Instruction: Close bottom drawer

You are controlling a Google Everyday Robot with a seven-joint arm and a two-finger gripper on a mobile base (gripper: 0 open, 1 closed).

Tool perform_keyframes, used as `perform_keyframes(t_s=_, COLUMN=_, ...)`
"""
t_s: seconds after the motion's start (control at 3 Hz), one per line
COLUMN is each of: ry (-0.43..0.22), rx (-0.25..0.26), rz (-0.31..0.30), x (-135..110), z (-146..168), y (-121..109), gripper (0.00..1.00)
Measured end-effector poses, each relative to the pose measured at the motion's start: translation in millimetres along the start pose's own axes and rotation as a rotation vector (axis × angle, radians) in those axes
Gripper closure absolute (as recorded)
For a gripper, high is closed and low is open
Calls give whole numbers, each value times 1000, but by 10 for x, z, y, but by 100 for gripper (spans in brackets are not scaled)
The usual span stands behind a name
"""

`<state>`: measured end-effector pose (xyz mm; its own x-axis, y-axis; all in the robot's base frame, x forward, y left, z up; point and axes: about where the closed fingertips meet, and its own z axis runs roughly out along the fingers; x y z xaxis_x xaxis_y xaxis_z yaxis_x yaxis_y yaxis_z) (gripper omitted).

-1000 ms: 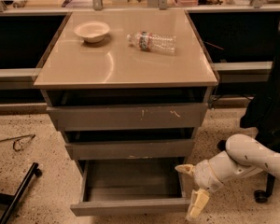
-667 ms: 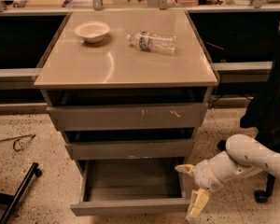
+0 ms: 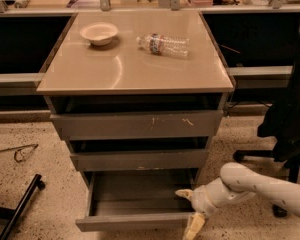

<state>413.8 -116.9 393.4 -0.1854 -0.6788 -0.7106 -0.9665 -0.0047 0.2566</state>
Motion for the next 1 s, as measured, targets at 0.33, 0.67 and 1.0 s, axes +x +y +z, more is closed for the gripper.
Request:
perform_keyframes(t_s=0.33, ry=7, rx=16, rz=29, x=317, z=423, y=-137, gripper=0)
perform_keyframes(t_s=0.67, ry=19, rx=72, rz=48, x=542, z=623, y=-149, gripper=0)
perform_keyframes(t_s=1.0, ry=19, rx=71, rz=49, x=543, z=624, y=-149, gripper=0)
